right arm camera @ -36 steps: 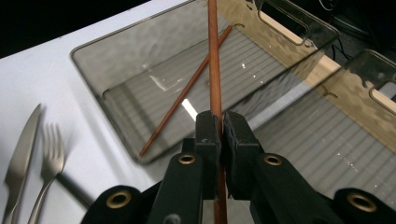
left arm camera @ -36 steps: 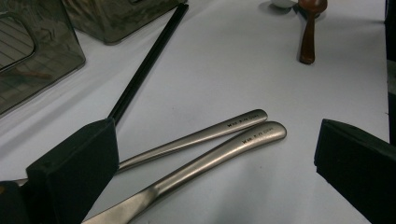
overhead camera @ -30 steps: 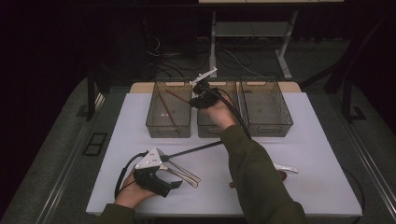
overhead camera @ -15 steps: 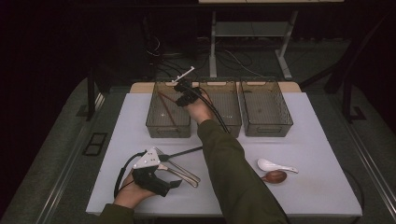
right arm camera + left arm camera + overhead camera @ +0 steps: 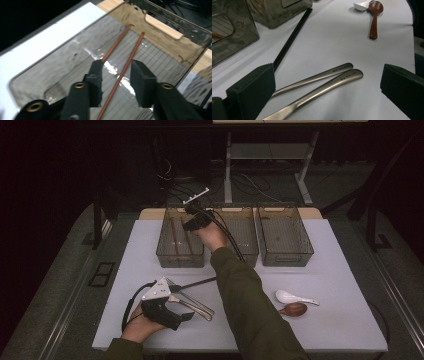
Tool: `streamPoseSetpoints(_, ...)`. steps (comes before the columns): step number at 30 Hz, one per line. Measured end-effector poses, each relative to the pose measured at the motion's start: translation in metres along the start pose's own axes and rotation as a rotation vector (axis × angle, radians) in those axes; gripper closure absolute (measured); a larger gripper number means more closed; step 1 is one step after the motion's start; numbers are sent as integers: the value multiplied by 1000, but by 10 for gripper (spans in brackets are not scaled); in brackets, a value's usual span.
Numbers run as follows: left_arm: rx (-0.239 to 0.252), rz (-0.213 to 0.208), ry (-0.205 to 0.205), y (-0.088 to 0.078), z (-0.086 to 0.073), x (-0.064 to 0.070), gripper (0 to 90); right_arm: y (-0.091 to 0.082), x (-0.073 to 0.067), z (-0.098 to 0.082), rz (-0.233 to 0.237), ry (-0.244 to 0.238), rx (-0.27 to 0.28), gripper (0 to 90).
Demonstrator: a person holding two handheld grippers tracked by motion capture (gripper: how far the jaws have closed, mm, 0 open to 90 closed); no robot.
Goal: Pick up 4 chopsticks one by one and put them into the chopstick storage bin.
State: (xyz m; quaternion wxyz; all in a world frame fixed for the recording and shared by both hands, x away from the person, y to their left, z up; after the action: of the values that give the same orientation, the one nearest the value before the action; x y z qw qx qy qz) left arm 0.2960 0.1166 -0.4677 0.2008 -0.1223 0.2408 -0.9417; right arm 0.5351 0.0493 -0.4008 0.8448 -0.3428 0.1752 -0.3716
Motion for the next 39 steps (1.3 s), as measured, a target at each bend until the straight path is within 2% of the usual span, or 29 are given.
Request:
streamPoseSetpoints(2, -5, 1, 0, 0, 0, 0, 0, -5, 1, -2, 8, -14, 4, 557)
streamPoseSetpoints(6, -12, -1, 3, 0, -1, 0, 0, -17, 3, -9, 58, -22, 19, 474)
streamPoseSetpoints(9, -18, 1, 4, 0, -1, 0, 0, -28, 7, -17, 66, -45, 42, 429)
streamPoseSetpoints(14, -24, 2, -3, 1, -2, 1, 0, -45, 14, -31, 88, -50, 65, 380)
streamPoseSetpoints(23, -30, 3, 3, 2, -3, 1, 0, -83, 27, -58, 109, -63, 107, 343)
streamPoseSetpoints(27, -32, 3, -7, 2, -3, 2, 0, -98, 35, -72, 113, -61, 121, 341)
streamPoseSetpoints(32, -33, 4, -8, 3, -3, 2, 0, -113, 44, -89, 120, -49, 138, 333)
streamPoseSetpoints(33, -44, 3, 7, 2, -4, 1, 0, -115, 46, -93, 120, -53, 142, 333)
streamPoseSetpoints(34, -36, 4, -2, 3, -3, 2, 0, -118, 47, -97, 123, -50, 139, 331)
streamPoseSetpoints(39, -37, 6, 2, 3, -3, 2, 0, -132, 53, -116, 134, -58, 140, 330)
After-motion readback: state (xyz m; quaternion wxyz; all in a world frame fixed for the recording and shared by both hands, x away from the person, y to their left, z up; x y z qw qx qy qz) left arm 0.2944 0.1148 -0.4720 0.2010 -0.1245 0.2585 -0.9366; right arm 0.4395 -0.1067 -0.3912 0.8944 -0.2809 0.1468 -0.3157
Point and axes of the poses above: each handheld gripper's, and its own axes: y roughly forward along the jaws, z roughly out of its top, x roughly to its right, the point moved 7 cm from there along y, roughly forward along the jaws, and after that the axes turned 4 degrees about -z, right-handed, at the moved point
